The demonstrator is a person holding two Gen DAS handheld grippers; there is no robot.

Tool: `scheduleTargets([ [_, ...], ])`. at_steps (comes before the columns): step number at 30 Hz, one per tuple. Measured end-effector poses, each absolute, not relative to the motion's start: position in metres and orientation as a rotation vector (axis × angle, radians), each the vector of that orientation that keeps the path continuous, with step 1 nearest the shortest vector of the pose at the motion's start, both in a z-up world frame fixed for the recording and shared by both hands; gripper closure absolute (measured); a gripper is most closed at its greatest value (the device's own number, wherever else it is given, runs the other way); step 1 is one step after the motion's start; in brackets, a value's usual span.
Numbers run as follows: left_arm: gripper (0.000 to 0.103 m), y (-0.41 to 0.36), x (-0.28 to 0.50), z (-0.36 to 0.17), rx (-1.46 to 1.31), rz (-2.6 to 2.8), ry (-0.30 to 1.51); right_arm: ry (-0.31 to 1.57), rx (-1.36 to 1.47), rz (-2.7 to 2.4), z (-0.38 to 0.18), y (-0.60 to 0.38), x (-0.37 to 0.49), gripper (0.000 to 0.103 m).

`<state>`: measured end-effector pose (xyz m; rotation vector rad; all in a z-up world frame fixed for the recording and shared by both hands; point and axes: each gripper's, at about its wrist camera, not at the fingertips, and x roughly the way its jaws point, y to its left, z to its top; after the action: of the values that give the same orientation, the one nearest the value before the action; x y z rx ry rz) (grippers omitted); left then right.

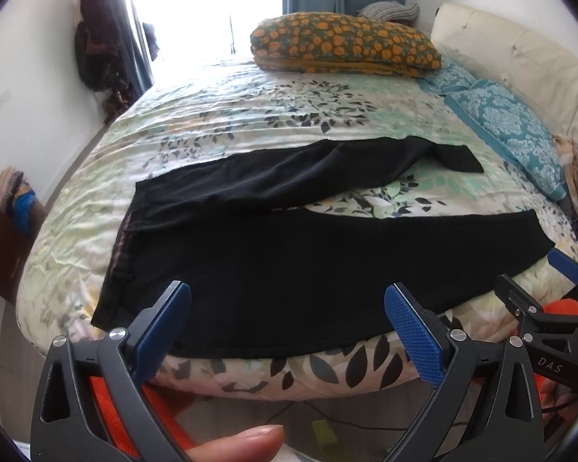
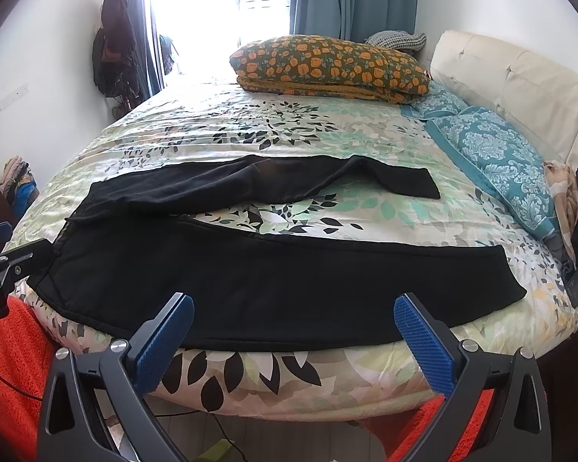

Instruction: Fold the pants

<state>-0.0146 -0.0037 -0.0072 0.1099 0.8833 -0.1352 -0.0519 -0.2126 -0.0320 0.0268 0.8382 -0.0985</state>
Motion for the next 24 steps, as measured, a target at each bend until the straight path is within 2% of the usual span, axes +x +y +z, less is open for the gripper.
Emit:
scheduleTargets([
  [24, 0.002, -0.012, 0.000, -0.017, 0.100, -0.121, 0.909, 0.867, 0.080, -0.131, -0.047, -0.230, -0.047, 0.000],
])
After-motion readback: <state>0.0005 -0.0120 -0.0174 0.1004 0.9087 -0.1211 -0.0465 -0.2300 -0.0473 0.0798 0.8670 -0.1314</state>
